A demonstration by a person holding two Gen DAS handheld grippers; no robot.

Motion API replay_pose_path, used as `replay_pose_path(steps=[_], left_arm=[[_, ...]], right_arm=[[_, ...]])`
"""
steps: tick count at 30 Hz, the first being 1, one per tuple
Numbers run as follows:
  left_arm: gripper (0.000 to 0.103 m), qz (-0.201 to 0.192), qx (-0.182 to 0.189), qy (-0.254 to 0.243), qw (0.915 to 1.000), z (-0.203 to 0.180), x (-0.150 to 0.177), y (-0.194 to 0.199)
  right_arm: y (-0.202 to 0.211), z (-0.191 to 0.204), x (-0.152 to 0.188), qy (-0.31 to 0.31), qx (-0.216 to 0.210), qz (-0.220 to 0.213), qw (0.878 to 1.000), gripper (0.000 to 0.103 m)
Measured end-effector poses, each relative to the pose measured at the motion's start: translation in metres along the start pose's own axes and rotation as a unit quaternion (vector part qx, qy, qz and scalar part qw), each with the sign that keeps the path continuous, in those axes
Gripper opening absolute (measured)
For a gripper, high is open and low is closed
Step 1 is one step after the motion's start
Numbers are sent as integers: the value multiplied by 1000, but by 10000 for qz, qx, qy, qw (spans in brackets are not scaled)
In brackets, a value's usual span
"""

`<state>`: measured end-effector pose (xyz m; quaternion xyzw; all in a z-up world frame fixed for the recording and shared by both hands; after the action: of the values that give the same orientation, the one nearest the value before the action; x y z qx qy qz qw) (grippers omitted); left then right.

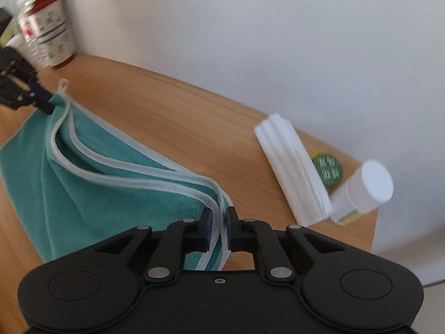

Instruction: Fold towel

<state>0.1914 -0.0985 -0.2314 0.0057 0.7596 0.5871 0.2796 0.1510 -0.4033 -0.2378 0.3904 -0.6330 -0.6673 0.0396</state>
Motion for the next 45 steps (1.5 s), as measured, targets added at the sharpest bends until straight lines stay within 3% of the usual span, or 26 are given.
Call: replay_pose_path(steps=[5, 7, 12, 14, 16, 17, 18, 23, 26, 27, 29, 32, 37, 40, 44, 45], left_arm=[[5, -140, -224, 149, 9995, 7, 5, 5], [4, -295, -251, 430, 9983, 10, 9, 8], [4, -314, -446, 599, 9967, 12, 18, 10], [4, -306, -478, 663, 9962, 15, 18, 11], [4, -289, -519, 644, 9962, 15, 16, 11], [4, -288, -535, 630, 9962, 14, 15, 10], [5, -292, -555, 613, 9961, 13, 13, 9], [5, -284, -623, 604, 9958, 12, 10, 8], [5, -250, -617, 604, 9959, 10, 10, 1], [5, -243, -610, 613, 9960, 11, 10, 0], [5, -230, -604, 642, 9958, 12, 10, -1], [5, -219, -629, 665, 9956, 14, 9, -1], [5, -271, -721, 752, 9942, 16, 8, -1], [5, -317, -752, 792, 9935, 15, 8, -4], [12, -324, -912, 871, 9915, 16, 5, -7], [19, -325, -947, 922, 9907, 17, 4, -7]], right_arm=[[-2, -16, 5, -772, 97, -165, 9968, 1], [4, -19, 9, -1185, 42, -272, 9926, 1], [8, -13, 17, -1315, -15, -342, 9907, 2], [8, -9, 14, -1064, -48, -422, 9934, 8], [12, -1, 7, -543, 2, -608, 9967, 23], [11, 2, 6, -331, 45, -604, 9976, 37], [11, 5, 4, -118, 88, -599, 9981, 39], [8, 8, -12, 205, -218, -634, 9975, 39], [-6, 15, -23, 591, -407, -427, 9965, 39], [-13, 18, -23, 711, -463, -310, 9959, 34], [-27, 21, -25, 685, -602, -87, 9958, 7], [-30, 19, -26, 565, -592, -54, 9966, 7], [-11, -1, -24, -170, -230, -435, 9986, 7], [-19, 1, -19, -301, 25, -367, 9989, 9], [-34, 8, -18, -237, 392, -164, 9988, 16], [-35, 9, -19, -249, 463, -162, 9985, 27]])
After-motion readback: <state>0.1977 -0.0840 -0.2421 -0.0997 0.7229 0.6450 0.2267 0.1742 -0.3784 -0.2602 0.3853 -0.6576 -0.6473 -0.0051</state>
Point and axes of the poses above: each gripper's, at about its wrist camera, not at the fingertips, and y roughly against the way its jaws point, z to its left, x to its underside, the point moved 5 cm from there along -y, roughly the way its jaws point, and after that the axes turned 12 degrees about y, right-handed, at the moved point
